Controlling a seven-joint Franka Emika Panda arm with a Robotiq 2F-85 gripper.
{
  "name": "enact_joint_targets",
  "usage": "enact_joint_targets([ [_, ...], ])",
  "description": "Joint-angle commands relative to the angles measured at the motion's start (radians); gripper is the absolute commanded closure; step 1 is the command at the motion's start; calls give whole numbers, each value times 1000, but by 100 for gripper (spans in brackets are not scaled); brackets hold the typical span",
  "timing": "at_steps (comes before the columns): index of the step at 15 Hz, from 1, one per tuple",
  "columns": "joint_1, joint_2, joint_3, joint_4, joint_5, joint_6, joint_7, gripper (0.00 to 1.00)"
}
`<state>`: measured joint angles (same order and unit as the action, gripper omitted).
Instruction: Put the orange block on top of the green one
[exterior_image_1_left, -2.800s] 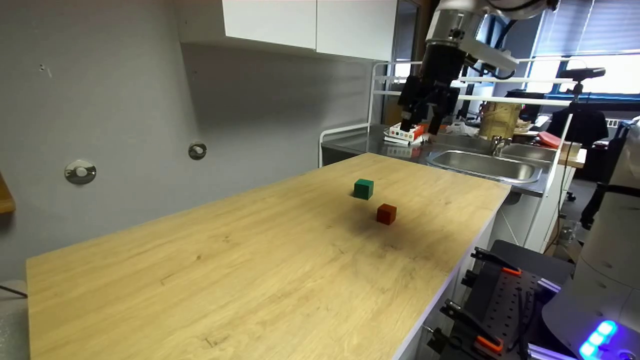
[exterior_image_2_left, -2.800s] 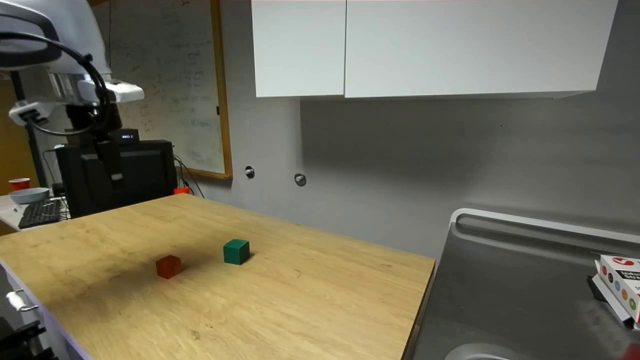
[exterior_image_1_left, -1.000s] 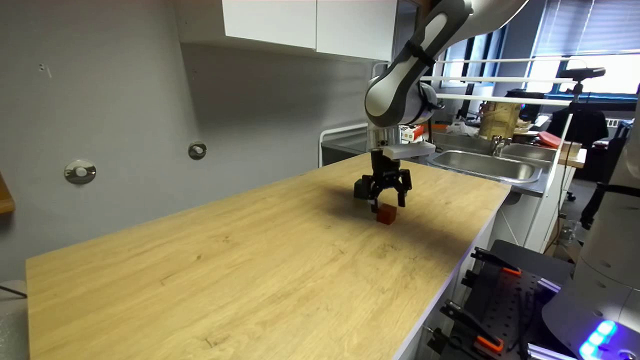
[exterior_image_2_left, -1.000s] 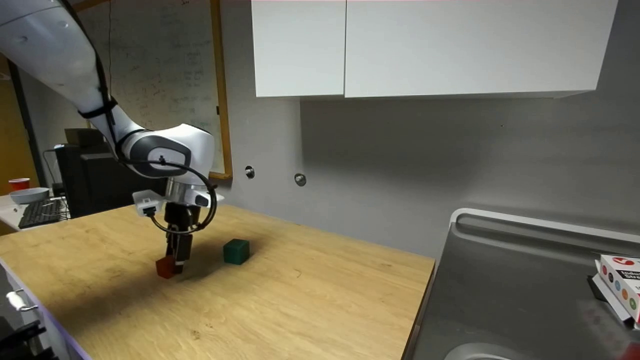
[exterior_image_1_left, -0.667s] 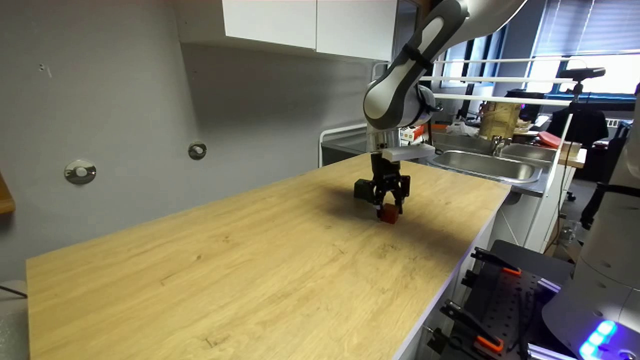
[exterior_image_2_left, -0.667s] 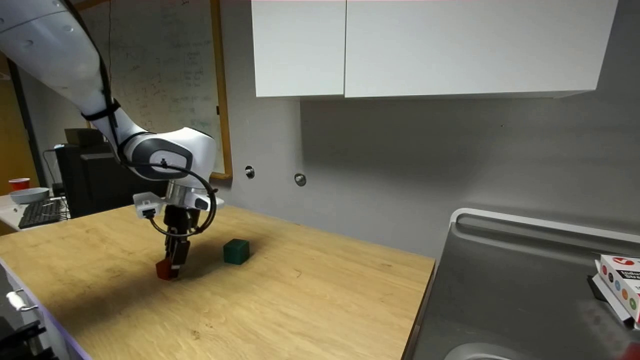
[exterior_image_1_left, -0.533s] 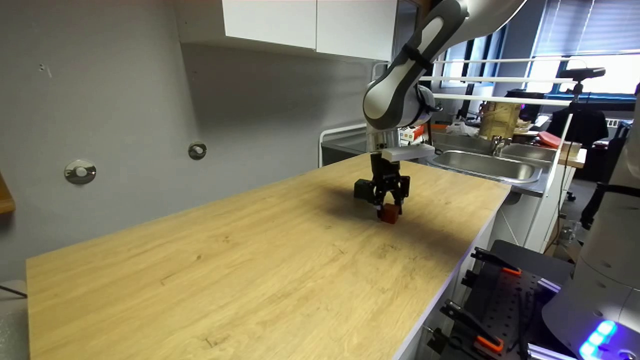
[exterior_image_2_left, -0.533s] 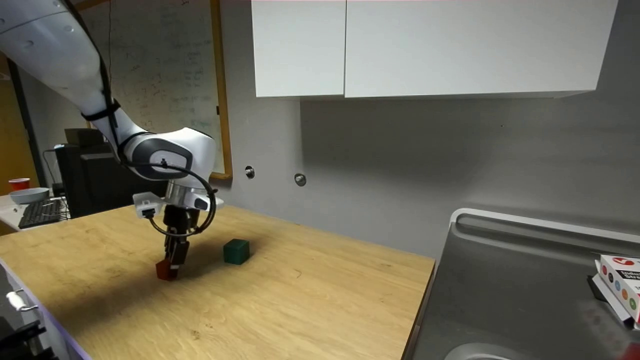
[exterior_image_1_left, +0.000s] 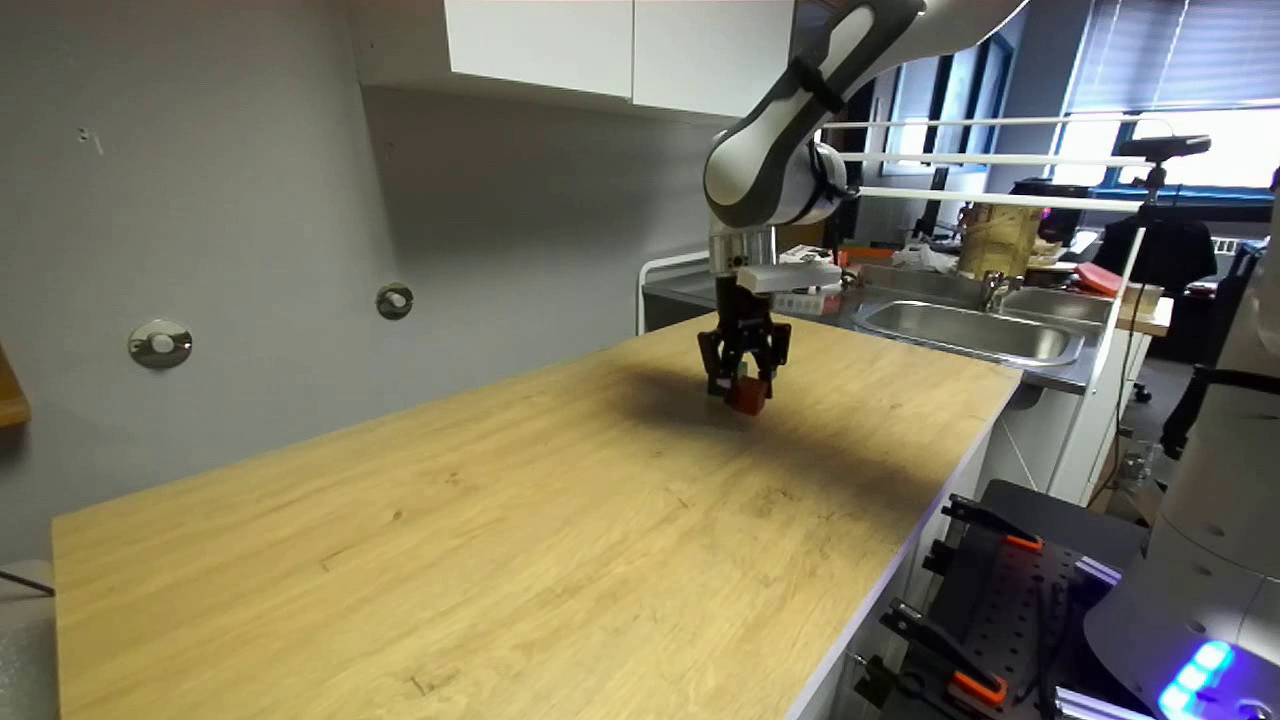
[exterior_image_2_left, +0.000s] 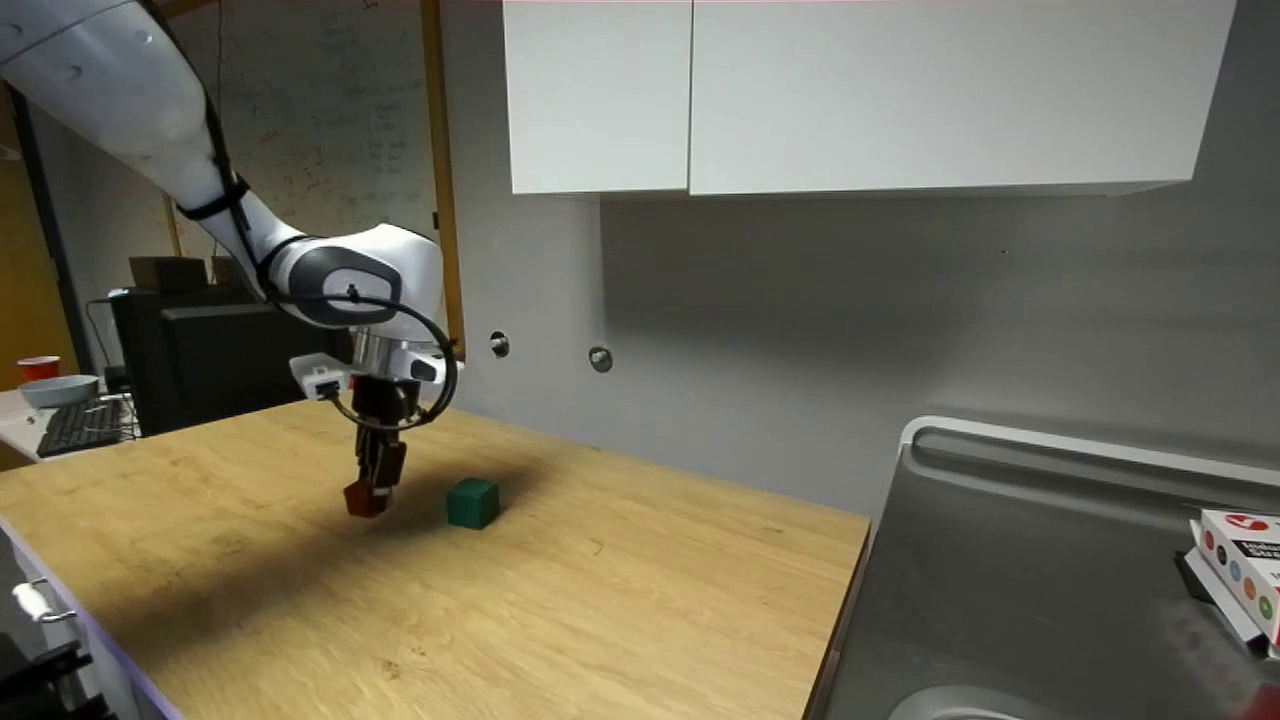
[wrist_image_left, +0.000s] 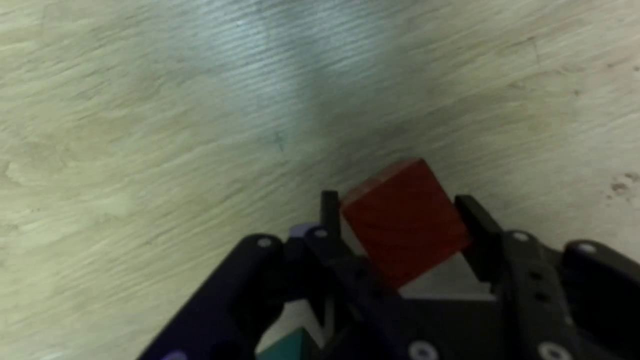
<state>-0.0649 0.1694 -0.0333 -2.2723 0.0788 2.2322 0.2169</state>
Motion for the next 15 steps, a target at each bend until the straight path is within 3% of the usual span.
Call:
enact_joint_targets([
  [1, 14, 18, -11, 135, -17, -69, 6, 66],
  [7, -6, 72, -41, 277, -32, -99, -6, 66],
  [15, -38, 151, -88, 341, -30, -102, -6, 66],
])
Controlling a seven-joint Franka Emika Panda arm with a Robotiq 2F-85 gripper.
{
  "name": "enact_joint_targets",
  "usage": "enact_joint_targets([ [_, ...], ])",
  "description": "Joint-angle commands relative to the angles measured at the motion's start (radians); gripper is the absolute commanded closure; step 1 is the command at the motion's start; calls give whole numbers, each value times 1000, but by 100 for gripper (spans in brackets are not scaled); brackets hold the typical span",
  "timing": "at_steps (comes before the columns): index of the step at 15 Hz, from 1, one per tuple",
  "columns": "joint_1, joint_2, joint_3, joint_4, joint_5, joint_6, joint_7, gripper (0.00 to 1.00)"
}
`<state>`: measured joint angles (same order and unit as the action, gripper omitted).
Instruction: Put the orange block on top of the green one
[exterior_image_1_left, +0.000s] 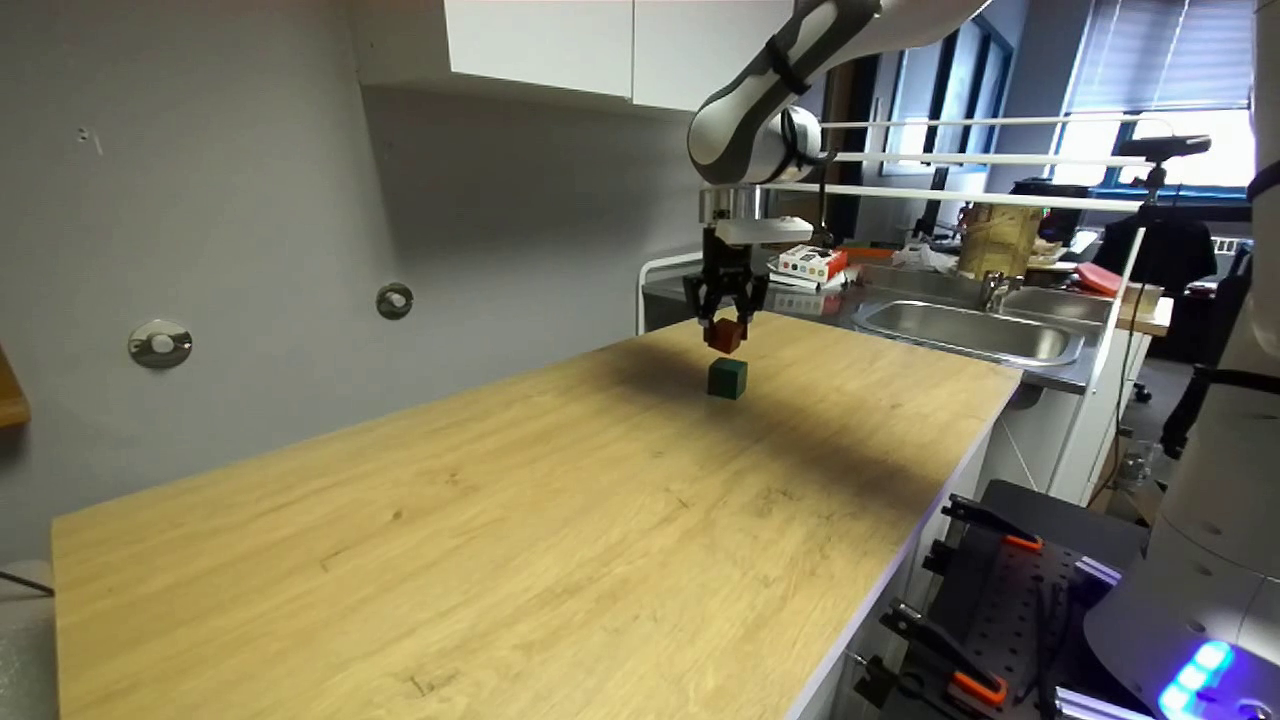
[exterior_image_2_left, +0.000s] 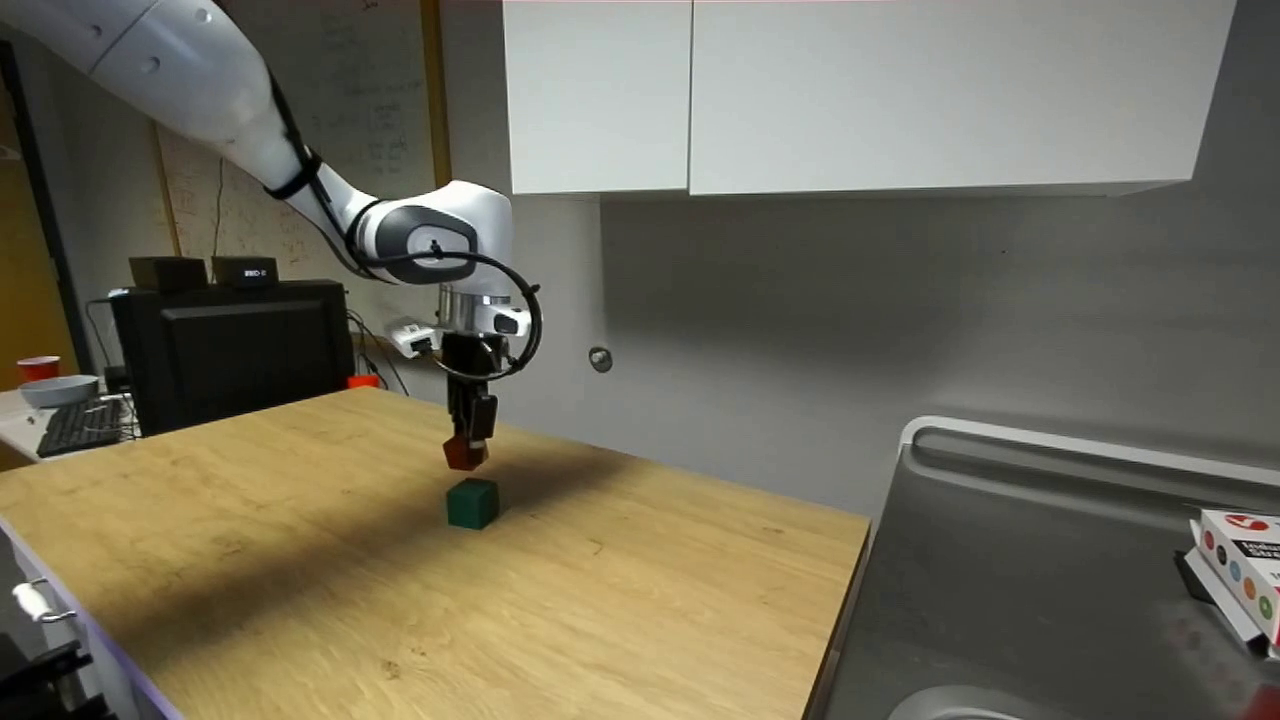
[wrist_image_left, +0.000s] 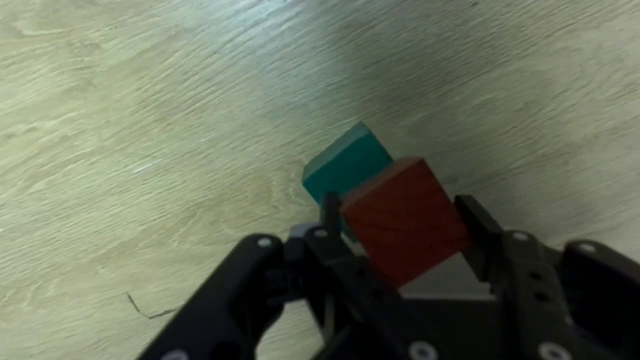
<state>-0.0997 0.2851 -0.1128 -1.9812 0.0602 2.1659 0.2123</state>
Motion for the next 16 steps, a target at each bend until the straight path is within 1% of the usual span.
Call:
enact_joint_targets([
  [1, -4, 43, -10, 52, -10, -37, -1, 66],
  [7, -1, 81, -13, 45, -12, -45, 2, 66],
  [8, -1, 83, -15, 47, -13, -49, 5, 50],
  [9, 0, 84, -16, 51, -15, -52, 6, 16],
  [10, -1, 85, -16, 54, -15, -56, 6, 15],
  [12, -2, 88, -16, 58, -12, -66, 2, 3],
  [13, -2, 88, -15, 60, -10, -73, 2, 0],
  [16, 6, 80, -17, 66, -22, -99, 13, 0],
])
